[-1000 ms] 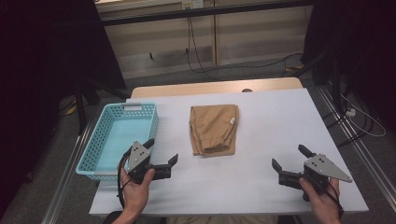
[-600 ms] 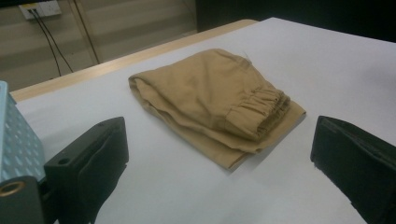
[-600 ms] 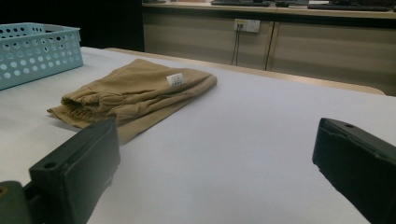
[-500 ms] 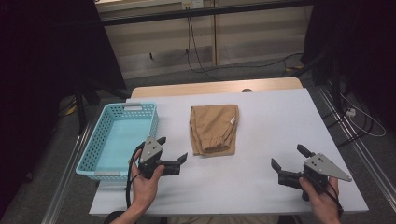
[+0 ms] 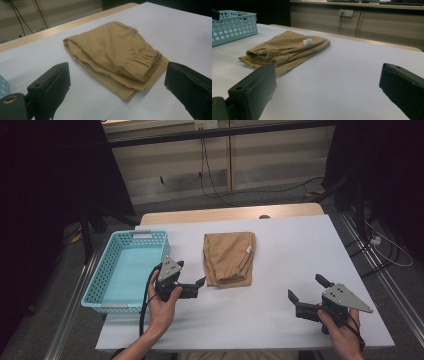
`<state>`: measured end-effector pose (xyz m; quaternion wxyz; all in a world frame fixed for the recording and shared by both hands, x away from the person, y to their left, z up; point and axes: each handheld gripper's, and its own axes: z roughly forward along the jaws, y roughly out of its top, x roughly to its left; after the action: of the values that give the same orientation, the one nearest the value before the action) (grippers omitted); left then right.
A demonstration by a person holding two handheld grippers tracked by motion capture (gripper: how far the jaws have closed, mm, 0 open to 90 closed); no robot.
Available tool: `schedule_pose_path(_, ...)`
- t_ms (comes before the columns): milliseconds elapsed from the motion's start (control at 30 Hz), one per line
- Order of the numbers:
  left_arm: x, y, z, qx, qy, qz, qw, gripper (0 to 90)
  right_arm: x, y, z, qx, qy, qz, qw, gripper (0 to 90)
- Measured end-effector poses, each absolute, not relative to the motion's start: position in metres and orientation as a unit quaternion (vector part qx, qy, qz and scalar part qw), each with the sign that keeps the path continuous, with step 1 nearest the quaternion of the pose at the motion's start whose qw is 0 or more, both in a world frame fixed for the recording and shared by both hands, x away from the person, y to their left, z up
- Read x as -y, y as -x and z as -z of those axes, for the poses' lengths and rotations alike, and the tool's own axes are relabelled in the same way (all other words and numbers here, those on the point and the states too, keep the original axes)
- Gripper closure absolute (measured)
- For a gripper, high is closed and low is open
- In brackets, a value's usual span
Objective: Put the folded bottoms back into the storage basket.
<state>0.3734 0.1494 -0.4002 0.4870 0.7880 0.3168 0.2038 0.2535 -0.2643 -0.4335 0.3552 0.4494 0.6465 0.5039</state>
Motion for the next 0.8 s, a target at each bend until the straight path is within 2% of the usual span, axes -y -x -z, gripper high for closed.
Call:
schedule_pose_path(233,-0.143,-0.386,0.398,-0.322,-0.787,-0.201,0.487,7.4,0.264,-0.254,0.434,-0.648,-0.448,-0.504,0.356,0.7)
schedule_pose_path(267,-0.142,-0.387,0.397,-0.324,-0.786,-0.194,0.489,7.6,0.264,-0.254,0.434,-0.647,-0.448,-0.504,0.355,0.7)
schedule_pose_path(300,-0.142,-0.390,0.395,-0.340,-0.780,-0.152,0.503,7.7,0.264,-0.253,0.434,-0.647,-0.448,-0.504,0.355,0.7)
schedule_pose_path(400,-0.140,-0.390,0.394,-0.350,-0.772,-0.141,0.511,7.7,0.265,-0.253,0.433,-0.646,-0.448,-0.505,0.355,0.7)
schedule_pose_path(433,-0.135,-0.392,0.392,-0.332,-0.785,-0.161,0.498,7.6,0.265,-0.253,0.433,-0.646,-0.447,-0.506,0.355,0.7)
schedule_pose_path(533,-0.132,-0.395,0.392,-0.330,-0.791,-0.167,0.487,7.7,0.265,-0.253,0.433,-0.647,-0.447,-0.505,0.355,0.7)
schedule_pose_path(633,-0.132,-0.405,0.392,-0.340,-0.790,-0.152,0.486,7.7,0.264,-0.253,0.433,-0.649,-0.446,-0.505,0.355,0.7)
schedule_pose_path(700,-0.127,-0.416,0.395,-0.357,-0.807,-0.144,0.448,7.7,0.264,-0.253,0.433,-0.649,-0.445,-0.504,0.355,0.7)
schedule_pose_path(800,-0.124,-0.426,0.399,-0.369,-0.806,-0.132,0.444,7.7,0.264,-0.253,0.434,-0.652,-0.446,-0.502,0.353,0.7)
